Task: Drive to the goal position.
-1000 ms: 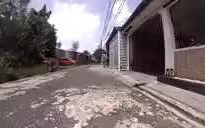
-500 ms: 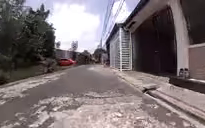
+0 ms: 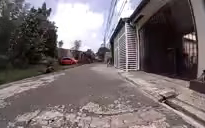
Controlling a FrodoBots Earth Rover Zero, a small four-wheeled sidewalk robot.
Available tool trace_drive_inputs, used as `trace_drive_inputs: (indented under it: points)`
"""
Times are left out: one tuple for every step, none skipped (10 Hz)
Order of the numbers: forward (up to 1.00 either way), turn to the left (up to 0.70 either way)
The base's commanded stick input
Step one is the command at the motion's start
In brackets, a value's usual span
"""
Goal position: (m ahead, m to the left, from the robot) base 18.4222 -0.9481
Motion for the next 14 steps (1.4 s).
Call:
trace_drive_inputs:
  points:
    - [1.0, 0.0]
    - [1.0, 0.0]
    - [1.0, 0.0]
    - [1.0, 0.0]
    - [1.0, 0.0]
    - [1.0, 0.0]
    - [1.0, 0.0]
    - [1.0, 0.0]
    - [1.0, -0.27]
    - [1.0, -0.18]
    - [1.0, 0.0]
    - [1.0, 0.0]
    - [1.0, 0.0]
    - [1.0, 0.0]
